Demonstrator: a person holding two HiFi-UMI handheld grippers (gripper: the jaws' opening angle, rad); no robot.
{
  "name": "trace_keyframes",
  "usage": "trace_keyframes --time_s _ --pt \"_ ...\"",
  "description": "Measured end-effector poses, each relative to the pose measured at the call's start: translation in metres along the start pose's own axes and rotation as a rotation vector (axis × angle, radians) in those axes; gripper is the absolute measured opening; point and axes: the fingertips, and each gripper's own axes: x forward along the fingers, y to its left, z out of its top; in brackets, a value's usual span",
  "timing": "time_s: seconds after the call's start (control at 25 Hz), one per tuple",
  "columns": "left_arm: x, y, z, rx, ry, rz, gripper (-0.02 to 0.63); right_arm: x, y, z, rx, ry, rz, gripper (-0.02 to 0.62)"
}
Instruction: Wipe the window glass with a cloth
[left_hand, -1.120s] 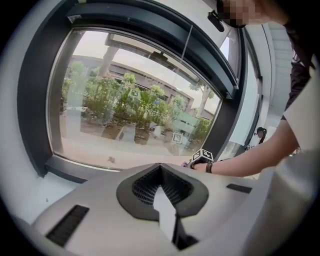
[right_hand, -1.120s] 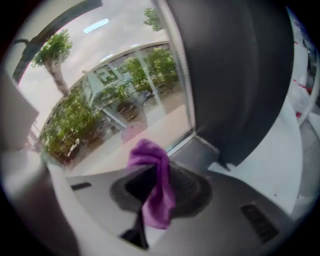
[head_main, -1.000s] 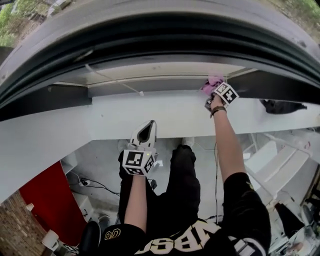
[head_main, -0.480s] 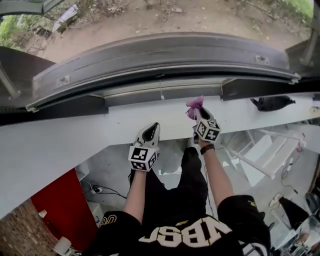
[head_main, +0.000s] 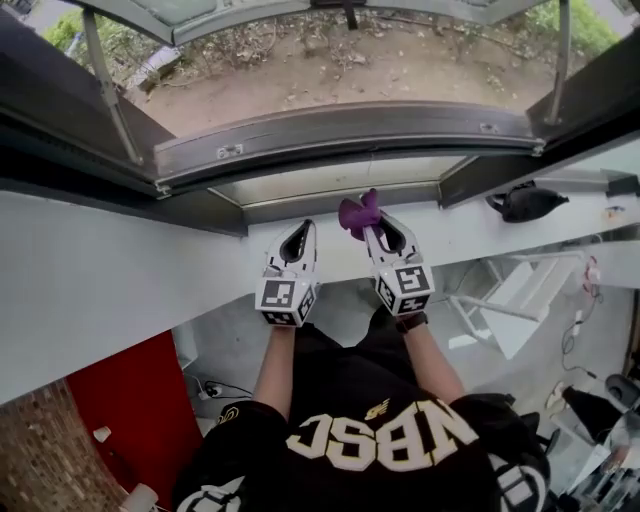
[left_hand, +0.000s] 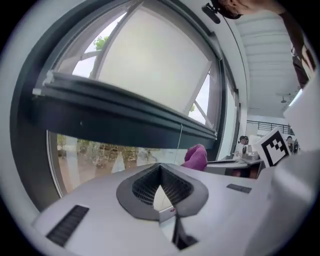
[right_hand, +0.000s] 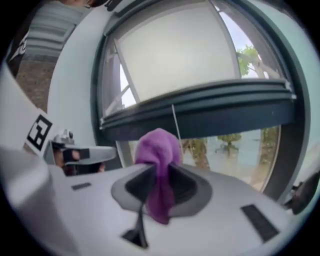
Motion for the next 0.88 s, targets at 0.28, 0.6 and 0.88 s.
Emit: trace_keyframes --time_s 0.28,0.6,0.88 --pt "-0.026 -0.004 0.081 0.124 -0.147 0.021 0.023 -0.011 0.043 0.093 -0.083 -0.192 0.01 0.089" --pt "-0.022 -0.004 0.151 0.175 -0.27 0.076 0.023 -0.015 0.046 0.166 -0.135 -0.299 -0.03 0.089" --pt "-0.02 -0.006 0.18 0.172 -0.287 0.112 0.023 -0.014 0.034 0.182 -0.109 -0.321 -0.04 0.089"
